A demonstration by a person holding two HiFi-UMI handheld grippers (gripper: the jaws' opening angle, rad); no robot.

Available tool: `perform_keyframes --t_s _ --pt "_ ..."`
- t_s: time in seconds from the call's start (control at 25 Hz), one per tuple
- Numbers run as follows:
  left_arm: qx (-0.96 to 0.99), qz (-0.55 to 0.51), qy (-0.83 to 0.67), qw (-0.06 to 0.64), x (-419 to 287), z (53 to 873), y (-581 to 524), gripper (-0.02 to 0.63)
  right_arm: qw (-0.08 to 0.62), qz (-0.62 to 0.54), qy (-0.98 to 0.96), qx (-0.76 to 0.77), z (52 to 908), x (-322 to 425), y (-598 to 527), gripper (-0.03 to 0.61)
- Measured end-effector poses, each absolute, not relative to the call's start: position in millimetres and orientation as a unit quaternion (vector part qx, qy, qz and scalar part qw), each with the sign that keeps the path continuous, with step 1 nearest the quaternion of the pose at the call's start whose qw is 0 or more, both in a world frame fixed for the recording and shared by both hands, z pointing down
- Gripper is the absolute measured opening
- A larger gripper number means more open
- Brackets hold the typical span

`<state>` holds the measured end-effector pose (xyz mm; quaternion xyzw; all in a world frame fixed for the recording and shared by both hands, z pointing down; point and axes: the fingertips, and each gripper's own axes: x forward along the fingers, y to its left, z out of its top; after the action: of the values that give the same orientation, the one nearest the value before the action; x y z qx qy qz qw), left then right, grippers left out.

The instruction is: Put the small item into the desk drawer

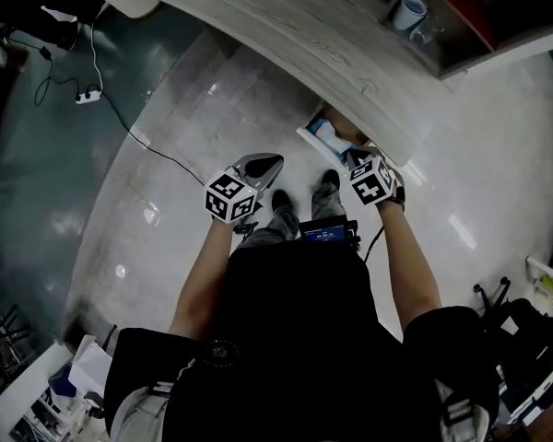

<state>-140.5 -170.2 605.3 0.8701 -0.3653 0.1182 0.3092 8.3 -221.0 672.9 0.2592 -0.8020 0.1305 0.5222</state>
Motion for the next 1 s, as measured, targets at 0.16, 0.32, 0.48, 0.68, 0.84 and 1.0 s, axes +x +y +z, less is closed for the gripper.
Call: perform_keyframes --t_s 0.16,0.32,0.48,0.68,0.84,1.0 --pt "0.874 0.12 -0.357 0.306 -139 602 -164 0.003 0.488 0.144 -0.814 0.281 657 8 -218 0.003" --pt "0.879 0.124 -0.348 0.302 -137 598 -156 0.003 0.442 0.168 -0.826 0.307 641 9 -213 0.003" --pt "0.881 0.126 -0.344 0.299 -137 597 -155 0.002 0.388 0.191 -0.839 0.331 624 9 -212 0.003" --pt "0.884 0.125 -0.341 0.293 -141 594 -158 0.002 0.323 0.208 -0.854 0.352 604 10 -211 0.003" --pt "0.883 0.138 -0.344 0.288 -143 595 -163 0.002 0.279 0.228 -0.861 0.359 591 10 -208 0.003" --pt "0.883 0.149 -0.342 0.285 -144 595 -166 0.002 0.261 0.237 -0.863 0.362 583 10 -209 0.003"
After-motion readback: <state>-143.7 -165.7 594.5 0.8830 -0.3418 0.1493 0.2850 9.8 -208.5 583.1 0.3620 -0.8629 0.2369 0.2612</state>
